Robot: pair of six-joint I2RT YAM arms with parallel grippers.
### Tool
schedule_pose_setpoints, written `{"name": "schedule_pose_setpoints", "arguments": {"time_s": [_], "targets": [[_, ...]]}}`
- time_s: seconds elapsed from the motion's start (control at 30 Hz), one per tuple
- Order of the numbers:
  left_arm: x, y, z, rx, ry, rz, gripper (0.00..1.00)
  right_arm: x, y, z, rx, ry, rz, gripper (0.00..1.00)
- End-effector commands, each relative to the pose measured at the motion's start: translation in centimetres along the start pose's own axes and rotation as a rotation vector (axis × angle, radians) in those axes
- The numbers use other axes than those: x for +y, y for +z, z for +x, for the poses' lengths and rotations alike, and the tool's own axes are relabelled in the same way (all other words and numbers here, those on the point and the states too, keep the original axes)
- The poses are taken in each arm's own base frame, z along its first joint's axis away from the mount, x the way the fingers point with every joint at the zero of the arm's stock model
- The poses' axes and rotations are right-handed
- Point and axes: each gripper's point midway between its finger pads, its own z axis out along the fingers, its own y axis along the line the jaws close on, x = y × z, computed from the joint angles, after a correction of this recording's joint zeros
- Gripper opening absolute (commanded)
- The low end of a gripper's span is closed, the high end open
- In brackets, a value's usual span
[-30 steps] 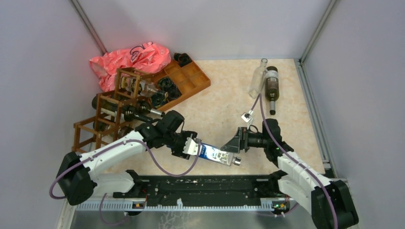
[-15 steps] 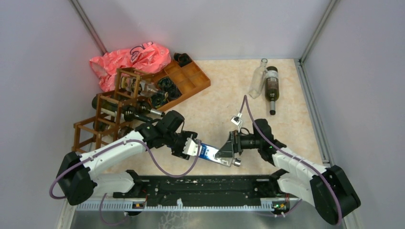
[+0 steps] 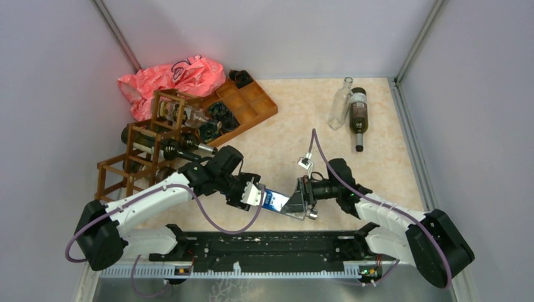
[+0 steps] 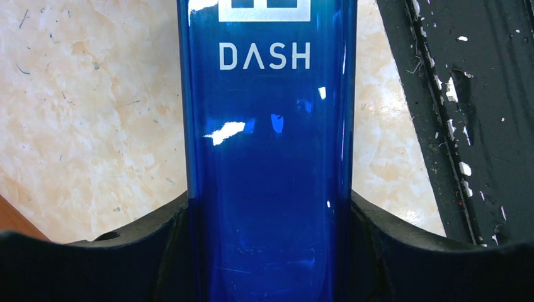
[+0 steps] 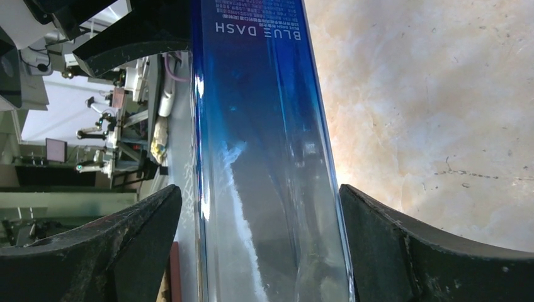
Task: Put the wine bottle on the wine rack
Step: Pick up the wine bottle from the center of the board.
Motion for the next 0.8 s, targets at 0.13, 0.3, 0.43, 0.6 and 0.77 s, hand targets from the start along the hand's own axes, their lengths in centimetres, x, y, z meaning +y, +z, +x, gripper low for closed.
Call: {"name": "schedule_pose_setpoints", "arguments": {"time_s": [0.13, 0.3, 0.43, 0.6, 0.77], "targets": [[2.6, -0.5, -3.5, -0.126, 0.099, -0.074, 0.0, 2.8, 0.7, -1.8, -0.014, -0.118, -0.1, 0.87], [2.7, -0.6, -3.4, -0.12, 0.099, -0.079, 0.0, 3.1, 0.8, -1.8, -0.015, -0.114, -0.117, 0.75], [2.6, -0.4, -3.0, -0.106, 0.093, -0.076, 0.0, 3.1, 0.9, -1.6, -0.011, -0.107, -0.124, 0.38], [2.8, -0.4, -2.9, -0.096, 0.084, -0.084, 0.0, 3.3, 0.9, -1.7, -0.03, -0.096, -0.136, 0.0], [3.1, -0.3, -2.4, -0.073, 0.047, -0.102, 0.65, 3.9, 0.8, -2.1, -0.085, -0.085, -0.166, 0.0]]}}
